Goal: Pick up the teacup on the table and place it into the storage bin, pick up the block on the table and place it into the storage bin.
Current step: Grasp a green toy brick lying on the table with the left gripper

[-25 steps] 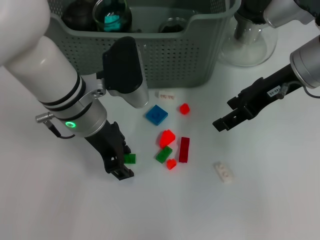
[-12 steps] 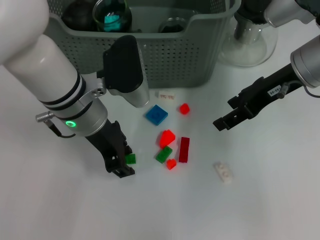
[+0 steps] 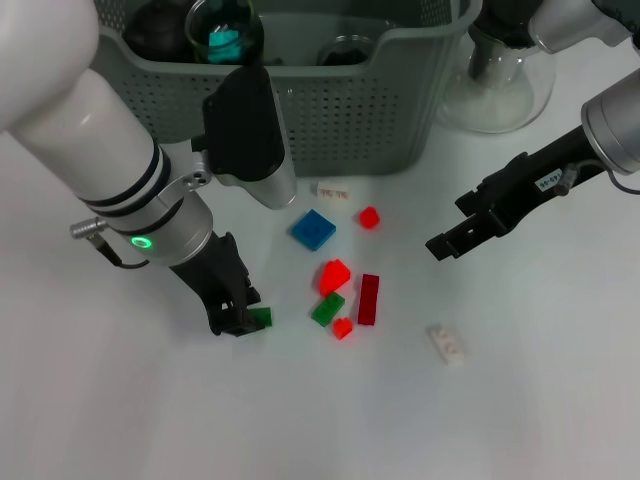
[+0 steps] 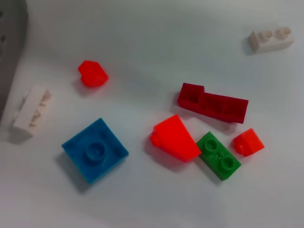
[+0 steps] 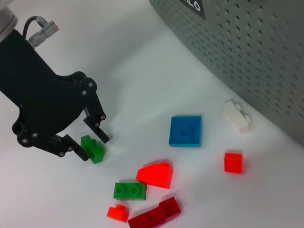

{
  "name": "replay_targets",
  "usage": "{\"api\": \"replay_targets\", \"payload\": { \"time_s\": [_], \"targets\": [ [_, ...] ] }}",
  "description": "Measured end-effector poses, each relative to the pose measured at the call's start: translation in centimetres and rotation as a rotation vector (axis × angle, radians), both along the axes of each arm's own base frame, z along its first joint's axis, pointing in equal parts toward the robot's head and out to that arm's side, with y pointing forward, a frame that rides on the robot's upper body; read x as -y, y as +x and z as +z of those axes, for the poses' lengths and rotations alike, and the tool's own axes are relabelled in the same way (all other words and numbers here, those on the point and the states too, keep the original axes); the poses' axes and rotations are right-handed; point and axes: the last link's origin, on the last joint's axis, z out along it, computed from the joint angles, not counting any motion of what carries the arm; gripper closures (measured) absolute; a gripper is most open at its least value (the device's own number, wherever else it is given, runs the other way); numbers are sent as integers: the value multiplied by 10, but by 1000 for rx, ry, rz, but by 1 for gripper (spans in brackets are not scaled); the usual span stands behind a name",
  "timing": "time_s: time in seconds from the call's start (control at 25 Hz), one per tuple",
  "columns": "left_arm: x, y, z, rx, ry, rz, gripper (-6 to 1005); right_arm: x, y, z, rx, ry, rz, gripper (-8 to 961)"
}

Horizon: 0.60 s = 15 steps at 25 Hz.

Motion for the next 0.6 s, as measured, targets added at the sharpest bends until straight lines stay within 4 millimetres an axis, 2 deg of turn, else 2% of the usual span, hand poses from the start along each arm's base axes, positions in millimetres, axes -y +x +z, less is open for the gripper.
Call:
{"api": "replay_targets", "payload": {
  "time_s": [0.08,0.6],
  "targets": [
    [0,0,0,1,2,-2,705,0,0,0,0,1,1,56],
    [1,-1,-2,-7,-9,-2,718,-2,-2,1,1,7,6,56]
  ]
}}
